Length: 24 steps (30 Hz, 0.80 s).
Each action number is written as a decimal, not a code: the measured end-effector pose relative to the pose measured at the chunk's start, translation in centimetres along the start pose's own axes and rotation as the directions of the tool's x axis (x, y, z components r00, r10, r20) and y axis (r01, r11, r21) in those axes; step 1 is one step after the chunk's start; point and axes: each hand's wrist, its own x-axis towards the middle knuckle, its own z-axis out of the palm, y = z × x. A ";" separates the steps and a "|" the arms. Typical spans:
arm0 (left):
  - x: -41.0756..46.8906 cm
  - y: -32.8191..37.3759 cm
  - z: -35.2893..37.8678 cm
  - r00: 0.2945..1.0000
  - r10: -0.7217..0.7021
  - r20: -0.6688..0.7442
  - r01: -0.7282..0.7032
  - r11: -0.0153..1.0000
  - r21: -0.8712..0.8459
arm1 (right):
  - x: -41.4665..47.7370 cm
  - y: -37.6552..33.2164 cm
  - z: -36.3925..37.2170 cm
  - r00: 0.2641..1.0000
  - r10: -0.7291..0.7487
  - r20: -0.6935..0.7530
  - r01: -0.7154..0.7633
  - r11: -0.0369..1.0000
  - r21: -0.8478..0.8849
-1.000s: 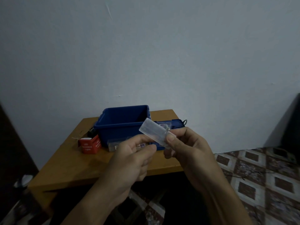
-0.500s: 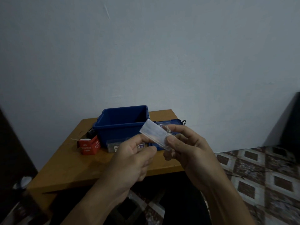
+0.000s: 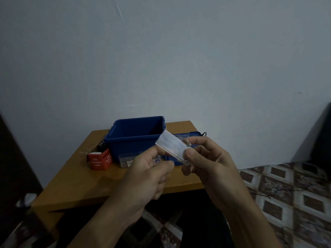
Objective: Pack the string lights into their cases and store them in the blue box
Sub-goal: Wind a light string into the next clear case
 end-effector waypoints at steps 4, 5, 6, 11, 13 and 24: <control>0.3 -0.5 -0.3 1.000 -0.019 -0.003 0.019 1.000 0.014 | 0.0 -0.2 0.1 1.000 -0.001 -0.017 0.001 1.000 0.000; 0.4 -0.7 -0.4 0.999 -0.035 -0.002 0.035 0.999 0.017 | 0.0 -0.2 0.1 1.000 -0.007 -0.023 0.008 1.000 0.014; 0.5 -1.0 -0.5 0.998 -0.056 0.003 0.056 0.998 0.022 | 0.0 -0.3 0.0 0.999 -0.012 -0.032 0.013 0.999 0.033; 0.8 -2.0 -1.0 0.988 -0.141 0.054 0.138 0.988 0.065 | -0.1 -1.0 -0.3 1.000 -0.013 -0.013 0.014 0.996 0.092; 1.1 -2.2 -1.3 0.985 -0.166 0.056 0.162 0.985 0.067 | -0.2 -1.2 -0.4 1.000 -0.006 0.005 0.005 0.990 0.144; 3.4 1.5 -4.2 0.975 -0.195 0.103 0.175 0.968 0.180 | -0.8 -1.2 -1.0 0.956 0.073 0.283 -0.054 0.996 -0.076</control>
